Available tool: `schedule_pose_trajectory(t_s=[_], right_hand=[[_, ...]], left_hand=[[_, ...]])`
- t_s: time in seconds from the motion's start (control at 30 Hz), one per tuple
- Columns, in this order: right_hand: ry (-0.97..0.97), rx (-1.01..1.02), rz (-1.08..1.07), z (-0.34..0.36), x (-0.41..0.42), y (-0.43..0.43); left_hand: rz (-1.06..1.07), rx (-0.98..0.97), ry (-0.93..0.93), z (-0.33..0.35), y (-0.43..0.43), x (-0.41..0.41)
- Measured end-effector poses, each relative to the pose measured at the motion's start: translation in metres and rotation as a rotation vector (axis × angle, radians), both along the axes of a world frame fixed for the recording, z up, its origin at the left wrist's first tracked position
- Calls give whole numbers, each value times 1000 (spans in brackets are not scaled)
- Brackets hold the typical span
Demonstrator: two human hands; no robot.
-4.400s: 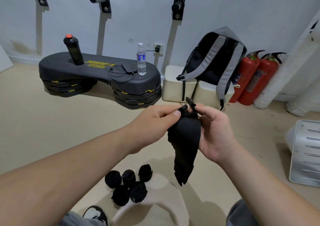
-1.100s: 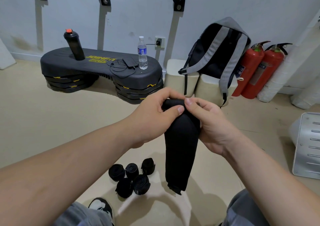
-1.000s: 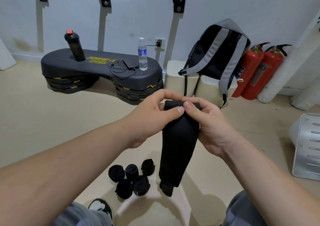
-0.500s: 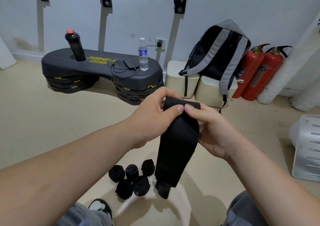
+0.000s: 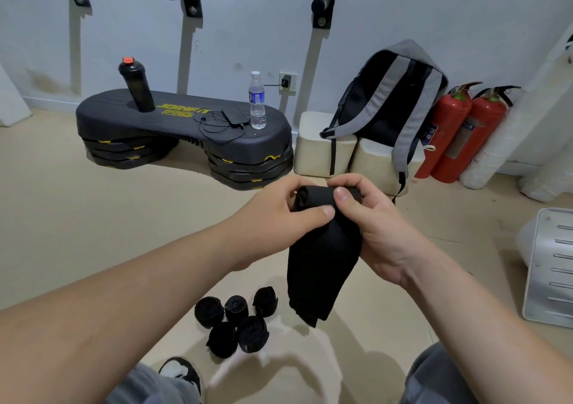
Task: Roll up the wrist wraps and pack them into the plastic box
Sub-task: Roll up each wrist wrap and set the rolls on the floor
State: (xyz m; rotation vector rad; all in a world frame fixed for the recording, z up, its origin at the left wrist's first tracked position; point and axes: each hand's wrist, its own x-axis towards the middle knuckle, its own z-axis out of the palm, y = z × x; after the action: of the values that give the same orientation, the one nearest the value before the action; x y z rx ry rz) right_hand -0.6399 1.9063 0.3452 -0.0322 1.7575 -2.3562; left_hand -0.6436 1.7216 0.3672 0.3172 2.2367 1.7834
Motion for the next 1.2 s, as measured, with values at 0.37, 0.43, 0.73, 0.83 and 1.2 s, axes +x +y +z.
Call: schedule_pose_trajectory(t_s=[0.37, 0.43, 0.73, 0.83, 1.2], right_hand=[[-39, 78, 32, 4, 3, -5], [-13, 150, 48, 3, 4, -7], [-85, 168, 95, -1, 4, -4], [-58, 258, 74, 1, 4, -8], [19, -32, 24, 0, -1, -6]], left_hand=[[102, -78, 80, -1, 11, 3], [87, -102, 97, -1, 11, 5], [4, -135, 106, -4, 11, 6], [4, -135, 171, -6, 6, 2], [-1, -3, -44, 0, -8, -2]])
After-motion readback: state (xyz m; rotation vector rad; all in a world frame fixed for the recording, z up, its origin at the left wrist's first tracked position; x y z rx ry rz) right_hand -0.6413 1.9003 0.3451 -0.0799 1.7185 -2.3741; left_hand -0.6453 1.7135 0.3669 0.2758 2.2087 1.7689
